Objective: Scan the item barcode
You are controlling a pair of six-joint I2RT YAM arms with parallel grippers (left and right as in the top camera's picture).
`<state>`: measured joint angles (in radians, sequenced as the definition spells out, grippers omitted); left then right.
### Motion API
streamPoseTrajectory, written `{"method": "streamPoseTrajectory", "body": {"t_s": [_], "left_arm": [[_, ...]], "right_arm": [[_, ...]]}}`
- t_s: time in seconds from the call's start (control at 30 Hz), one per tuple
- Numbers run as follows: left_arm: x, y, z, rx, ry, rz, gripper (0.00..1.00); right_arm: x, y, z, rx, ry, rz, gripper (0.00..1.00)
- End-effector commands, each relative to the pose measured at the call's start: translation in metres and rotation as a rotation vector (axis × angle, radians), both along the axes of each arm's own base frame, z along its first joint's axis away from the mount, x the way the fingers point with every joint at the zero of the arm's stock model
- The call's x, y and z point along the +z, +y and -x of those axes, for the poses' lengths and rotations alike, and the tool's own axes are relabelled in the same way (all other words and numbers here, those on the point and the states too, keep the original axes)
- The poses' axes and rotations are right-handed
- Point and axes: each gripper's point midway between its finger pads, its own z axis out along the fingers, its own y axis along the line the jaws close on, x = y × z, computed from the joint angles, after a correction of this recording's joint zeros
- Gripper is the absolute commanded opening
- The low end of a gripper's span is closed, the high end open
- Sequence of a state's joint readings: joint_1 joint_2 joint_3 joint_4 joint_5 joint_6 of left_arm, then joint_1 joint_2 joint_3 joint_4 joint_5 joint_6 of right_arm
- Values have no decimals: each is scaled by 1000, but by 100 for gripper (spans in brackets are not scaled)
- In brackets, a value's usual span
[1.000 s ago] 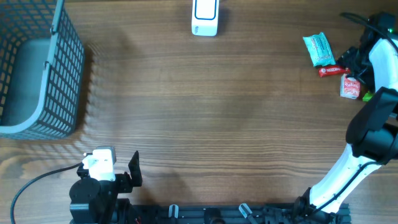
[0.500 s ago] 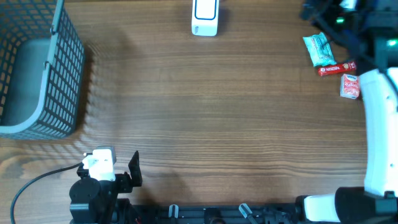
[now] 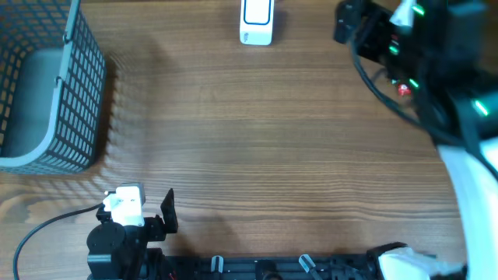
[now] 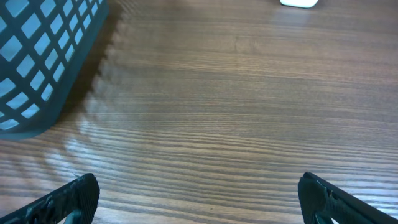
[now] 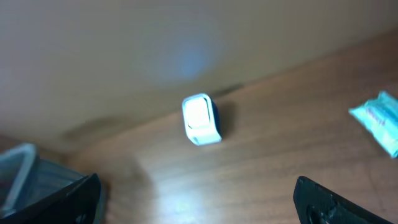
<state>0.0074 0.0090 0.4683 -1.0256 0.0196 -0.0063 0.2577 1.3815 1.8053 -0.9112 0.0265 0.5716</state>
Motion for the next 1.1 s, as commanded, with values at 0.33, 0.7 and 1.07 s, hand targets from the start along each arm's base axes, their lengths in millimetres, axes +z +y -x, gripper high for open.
{"method": "streamPoseTrajectory", "body": {"t_s": [0.33, 0.7, 1.07], "left_arm": [[-1, 1, -1, 8, -1, 3, 100], [-1, 1, 0, 8, -1, 3, 100], [-1, 1, -1, 8, -1, 3, 100]], "right_arm": [[35, -32, 36, -48, -116, 167, 100], [98, -49, 67, -90, -472, 234, 100], [38, -82, 127, -182, -740, 204, 100]]}}
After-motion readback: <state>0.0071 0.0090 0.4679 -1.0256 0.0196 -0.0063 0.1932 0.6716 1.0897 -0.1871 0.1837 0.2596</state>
